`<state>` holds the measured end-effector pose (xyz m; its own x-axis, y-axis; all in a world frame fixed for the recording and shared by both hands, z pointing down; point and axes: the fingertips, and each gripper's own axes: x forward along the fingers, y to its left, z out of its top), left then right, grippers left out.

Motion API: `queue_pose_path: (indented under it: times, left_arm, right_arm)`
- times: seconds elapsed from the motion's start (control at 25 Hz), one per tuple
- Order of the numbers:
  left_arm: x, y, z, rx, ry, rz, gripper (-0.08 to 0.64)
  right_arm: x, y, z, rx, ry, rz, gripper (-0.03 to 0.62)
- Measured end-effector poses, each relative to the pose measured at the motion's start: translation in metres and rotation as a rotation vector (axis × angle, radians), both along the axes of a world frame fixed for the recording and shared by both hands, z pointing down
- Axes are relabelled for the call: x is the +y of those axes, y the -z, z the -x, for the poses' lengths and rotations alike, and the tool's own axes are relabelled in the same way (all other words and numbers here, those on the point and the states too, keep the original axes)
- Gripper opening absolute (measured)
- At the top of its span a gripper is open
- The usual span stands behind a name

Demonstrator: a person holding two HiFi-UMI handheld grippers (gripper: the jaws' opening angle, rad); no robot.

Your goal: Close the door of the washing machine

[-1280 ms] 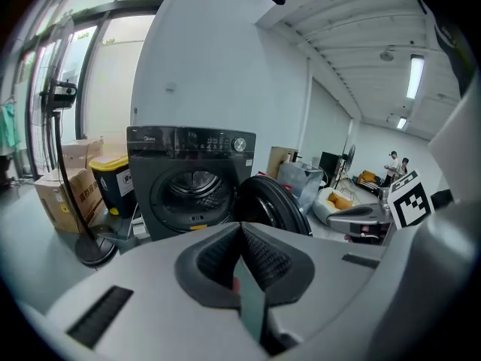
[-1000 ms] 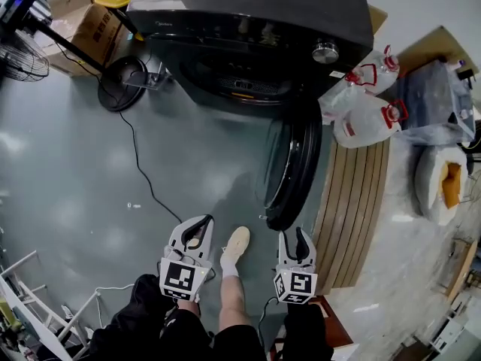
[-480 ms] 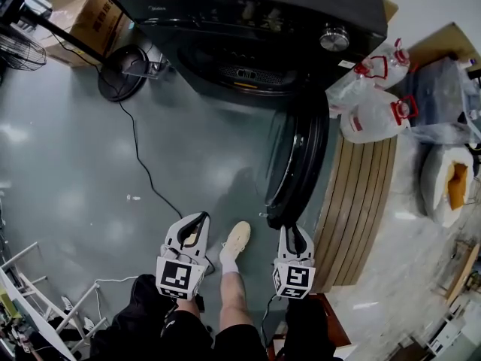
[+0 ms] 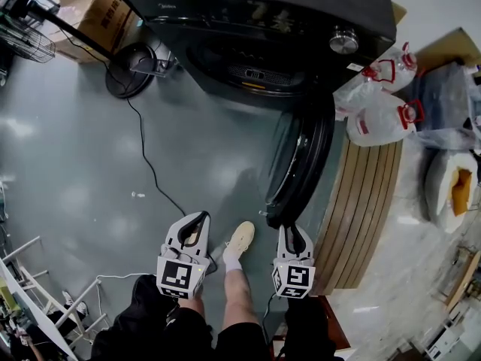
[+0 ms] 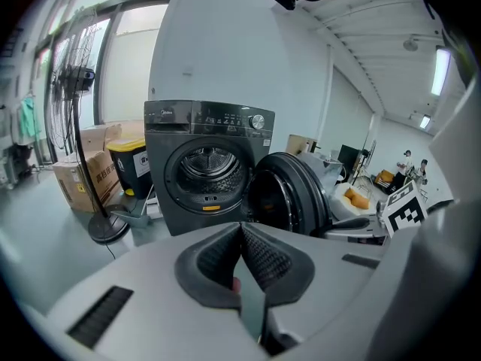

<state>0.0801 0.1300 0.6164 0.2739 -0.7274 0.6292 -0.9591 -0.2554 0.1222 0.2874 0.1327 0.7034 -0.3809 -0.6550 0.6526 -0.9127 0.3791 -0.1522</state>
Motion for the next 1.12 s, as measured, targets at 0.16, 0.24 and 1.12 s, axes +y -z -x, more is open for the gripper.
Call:
queue_pose_path:
  times: [0.16,0.24,1.12]
  left_arm:
    - [0.003,0.002,0.008,0.0,0.009,-0.005,0.023]
    - [0.005,0.002,0.015,-0.001,0.012,-0.008,0.023]
    - [-0.045,0.003,0.105,0.02,-0.028,-0.024,0.023]
  right_arm:
    - [-0.001,0.0,0.011,0.002,0.008,0.006,0.101]
    - [0.0,0.0,0.019,0.004,0.011,0.014,0.104]
    - [-0.027,0.002,0.136,-0.037,-0.025,0.065,0.128]
